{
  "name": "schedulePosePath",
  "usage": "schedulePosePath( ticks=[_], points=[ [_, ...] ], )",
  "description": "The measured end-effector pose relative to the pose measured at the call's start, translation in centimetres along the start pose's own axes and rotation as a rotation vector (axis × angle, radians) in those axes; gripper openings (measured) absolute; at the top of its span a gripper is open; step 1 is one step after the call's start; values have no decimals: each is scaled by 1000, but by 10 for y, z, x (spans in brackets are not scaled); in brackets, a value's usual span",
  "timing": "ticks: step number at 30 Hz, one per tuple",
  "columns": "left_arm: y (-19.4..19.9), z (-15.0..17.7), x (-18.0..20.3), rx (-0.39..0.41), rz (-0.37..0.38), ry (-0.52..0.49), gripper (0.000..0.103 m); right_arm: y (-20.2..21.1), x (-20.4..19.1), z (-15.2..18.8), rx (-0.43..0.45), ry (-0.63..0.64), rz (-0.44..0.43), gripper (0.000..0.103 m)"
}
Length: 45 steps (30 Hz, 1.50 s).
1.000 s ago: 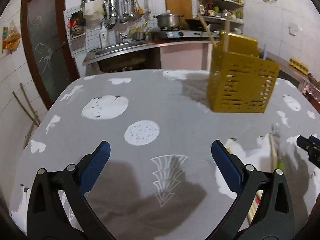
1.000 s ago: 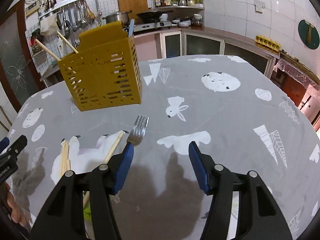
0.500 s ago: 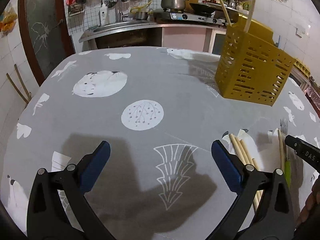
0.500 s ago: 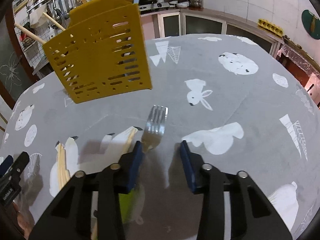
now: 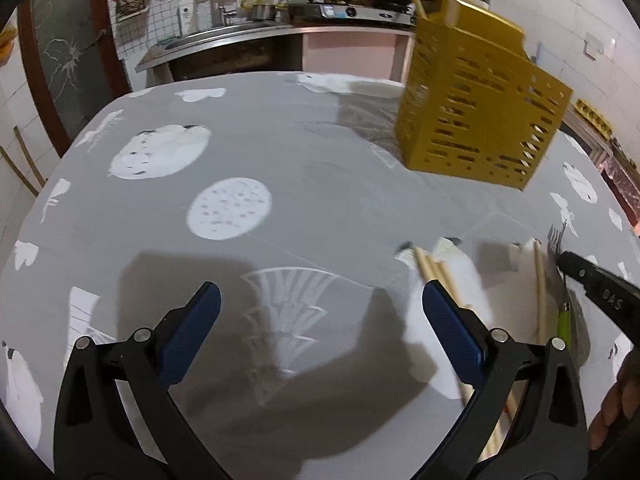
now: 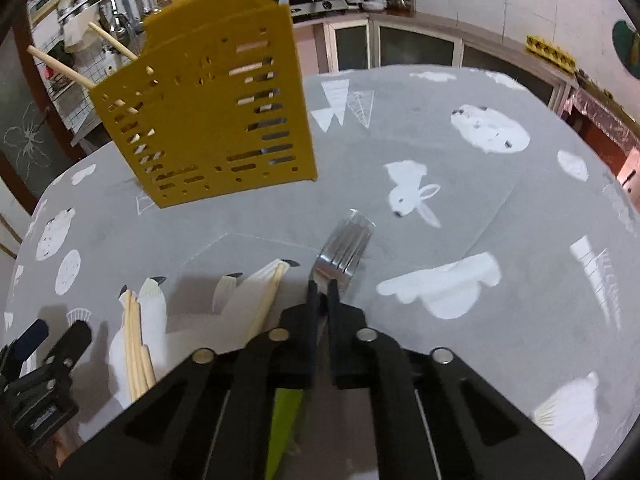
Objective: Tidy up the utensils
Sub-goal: 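Close the right tool on the green-handled fork while the left tool approaches the chopsticks, then grasp a wooden chopstick with the left tool while the right tool holds the fork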
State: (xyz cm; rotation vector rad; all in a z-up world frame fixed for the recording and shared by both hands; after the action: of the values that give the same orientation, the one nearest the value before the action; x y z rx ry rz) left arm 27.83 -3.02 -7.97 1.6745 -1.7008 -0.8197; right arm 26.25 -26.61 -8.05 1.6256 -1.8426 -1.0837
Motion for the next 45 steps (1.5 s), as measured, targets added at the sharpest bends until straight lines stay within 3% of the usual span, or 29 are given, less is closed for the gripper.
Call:
schedulePosePath(
  ticks=[5, 14, 21, 23, 27, 34, 41, 45],
  points=[
    [-1, 4, 16, -10, 1, -18, 97, 1, 20, -2, -25, -39, -82, 2],
    [-6, 6, 25, -35, -2, -42, 87, -9, 15, -2, -51, -44, -90, 5],
    [-8, 9, 26, -35, 11, -32, 84, -15, 12, -2, -42, -3, -57, 4],
    [-8, 10, 27, -36, 21, -31, 78, -13, 14, -1, -38, 17, -51, 4],
    [-7, 10, 33, -37, 29, -40, 74, -3, 27, 2, -33, 41, -18, 4],
    [-6, 8, 53, -50, 67, -69, 59, 2, 56, 6, -41, 2, -20, 4],
    [-7, 5, 64, -92, 118, -83, 27, 0, 57, 4, -62, -1, -23, 4],
    [-7, 6, 61, -98, 135, -63, 27, -2, 58, 3, -67, -4, -24, 4]
  ],
)
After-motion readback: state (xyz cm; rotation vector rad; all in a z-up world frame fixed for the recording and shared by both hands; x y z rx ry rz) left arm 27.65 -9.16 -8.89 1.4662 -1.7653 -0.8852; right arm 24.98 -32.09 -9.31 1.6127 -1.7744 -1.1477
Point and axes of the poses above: each gripper's, at about its wrist camera, not at the fingertips, and y roughly against the way its jaws point, x to its right, z to its underside, the point moved 5 cm from there along -y, roughly the way its jaws point, and after that the axes turned 2 degrees about -z, right-handed, at the moved point
